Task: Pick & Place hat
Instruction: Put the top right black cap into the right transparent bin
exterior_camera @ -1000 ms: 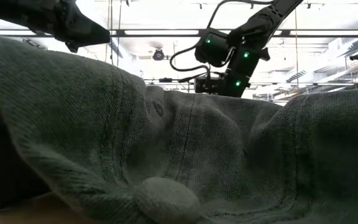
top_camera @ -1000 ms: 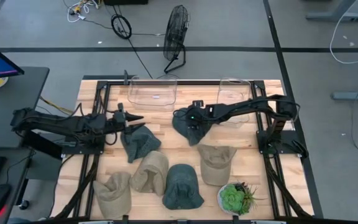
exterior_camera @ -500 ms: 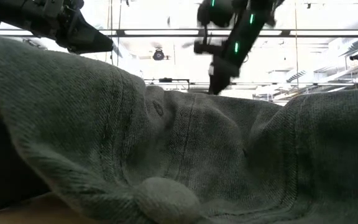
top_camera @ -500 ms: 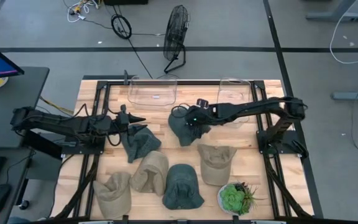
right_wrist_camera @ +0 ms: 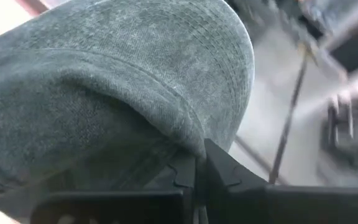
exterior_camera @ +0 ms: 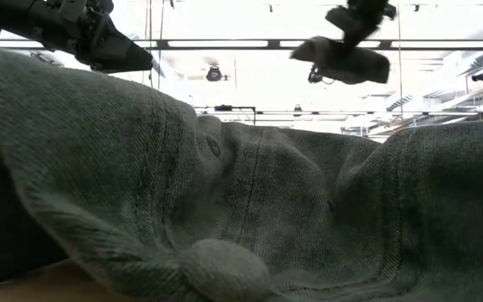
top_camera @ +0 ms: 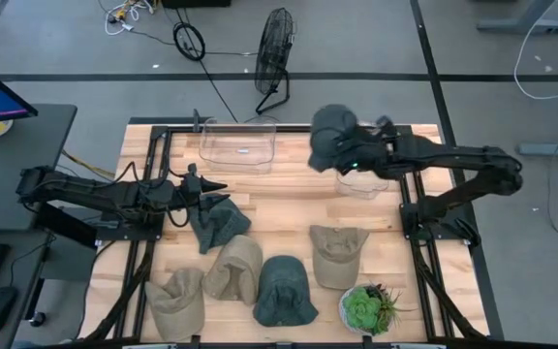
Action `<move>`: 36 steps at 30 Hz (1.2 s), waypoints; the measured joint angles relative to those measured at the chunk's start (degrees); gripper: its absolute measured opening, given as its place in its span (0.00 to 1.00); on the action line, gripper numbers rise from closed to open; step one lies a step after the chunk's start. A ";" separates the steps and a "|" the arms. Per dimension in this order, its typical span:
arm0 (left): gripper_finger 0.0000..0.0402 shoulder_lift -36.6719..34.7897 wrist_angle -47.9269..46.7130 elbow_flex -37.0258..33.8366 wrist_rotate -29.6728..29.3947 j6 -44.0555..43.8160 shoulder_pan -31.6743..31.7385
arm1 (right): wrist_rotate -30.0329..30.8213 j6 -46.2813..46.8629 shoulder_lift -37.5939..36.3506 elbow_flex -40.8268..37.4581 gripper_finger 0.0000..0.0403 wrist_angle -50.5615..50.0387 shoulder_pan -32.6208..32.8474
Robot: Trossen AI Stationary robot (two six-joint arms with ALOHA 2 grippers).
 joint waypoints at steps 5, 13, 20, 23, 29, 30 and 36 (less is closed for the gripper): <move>0.34 0.00 0.00 0.00 -0.01 -0.01 0.00 | -0.01 10.39 -3.66 -8.88 0.03 -2.55 -5.17; 0.34 0.00 0.00 0.00 0.00 -0.04 0.00 | -0.09 14.05 -3.94 -25.51 0.03 6.28 -14.83; 0.34 0.00 0.00 0.00 -0.02 -0.04 0.00 | -0.03 5.30 -3.92 -31.81 0.03 13.32 -22.10; 0.34 0.00 0.00 0.00 -0.02 -0.04 0.01 | -0.01 2.26 -3.94 -31.86 0.03 13.59 -23.34; 0.34 0.00 0.00 0.00 -0.02 0.11 0.00 | -2.24 -0.29 -3.94 -31.86 0.03 14.08 -23.99; 0.34 0.00 0.00 0.00 -0.02 0.11 0.00 | -3.18 -0.38 -3.94 -31.86 0.03 14.17 -23.98; 0.34 0.00 0.00 -0.02 -0.02 0.33 0.00 | -4.79 -1.83 -3.94 -31.88 0.06 14.89 -23.98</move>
